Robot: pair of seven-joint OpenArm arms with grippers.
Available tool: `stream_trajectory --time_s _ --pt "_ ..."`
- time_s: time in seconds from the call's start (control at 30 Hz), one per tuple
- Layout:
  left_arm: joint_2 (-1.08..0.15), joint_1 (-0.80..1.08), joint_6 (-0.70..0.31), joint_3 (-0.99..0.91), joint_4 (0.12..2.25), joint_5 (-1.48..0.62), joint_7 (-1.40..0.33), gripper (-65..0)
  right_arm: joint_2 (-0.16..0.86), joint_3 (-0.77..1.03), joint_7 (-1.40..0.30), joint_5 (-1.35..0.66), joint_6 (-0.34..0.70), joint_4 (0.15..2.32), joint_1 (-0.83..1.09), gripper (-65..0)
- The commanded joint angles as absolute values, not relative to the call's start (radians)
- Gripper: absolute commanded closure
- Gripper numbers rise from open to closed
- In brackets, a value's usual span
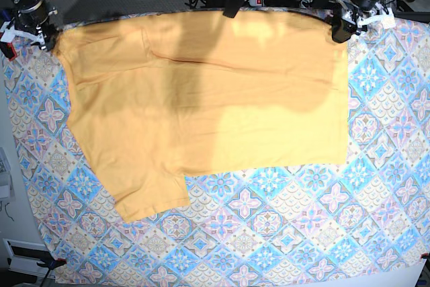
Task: Fold the T-shirt properly
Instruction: 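Open both grippers and release the shirt edge, then move both grippers to the middle of the shirt's two side edges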
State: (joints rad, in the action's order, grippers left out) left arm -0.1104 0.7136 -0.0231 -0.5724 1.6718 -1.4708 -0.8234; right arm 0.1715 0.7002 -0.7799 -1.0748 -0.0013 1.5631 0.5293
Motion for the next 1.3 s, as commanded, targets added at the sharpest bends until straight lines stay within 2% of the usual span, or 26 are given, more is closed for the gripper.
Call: stream_trajectory --time_s 0.0,0.4,0.77,0.9,1.07,1.27 --pt "-0.114 0.725 -0.031 -0.595 1.709 -1.484 -0.822 -24.1 0.189 0.707 -0.768 -1.081 0.005 1.590 0.535 -19.7" --pt "-0.119 0.730 -0.027 -0.621 1.821 -1.484 -0.822 -24.1 0.189 0.700 -0.817 -1.081 0.005 1.626 0.453 -19.7" --pt "-0.177 0.495 -0.025 -0.661 1.811 -1.478 -0.822 -24.1 0.226 0.501 -0.817 -1.081 0.005 1.627 0.332 -19.7" --pt "-0.186 0.387 -0.025 -0.661 1.722 -1.392 -0.826 -24.1 0.246 0.403 -0.817 -1.055 0.005 1.627 0.277 -19.7" --pt "-0.203 0.265 -0.025 -0.659 1.575 -1.317 -0.826 -24.1 0.246 0.294 -0.817 -0.914 0.005 1.627 0.208 -19.7" --pt "-0.203 0.124 -0.027 -0.657 1.512 -1.125 -0.826 -24.1 0.246 0.183 -0.817 -0.714 0.005 1.626 0.130 -19.7"
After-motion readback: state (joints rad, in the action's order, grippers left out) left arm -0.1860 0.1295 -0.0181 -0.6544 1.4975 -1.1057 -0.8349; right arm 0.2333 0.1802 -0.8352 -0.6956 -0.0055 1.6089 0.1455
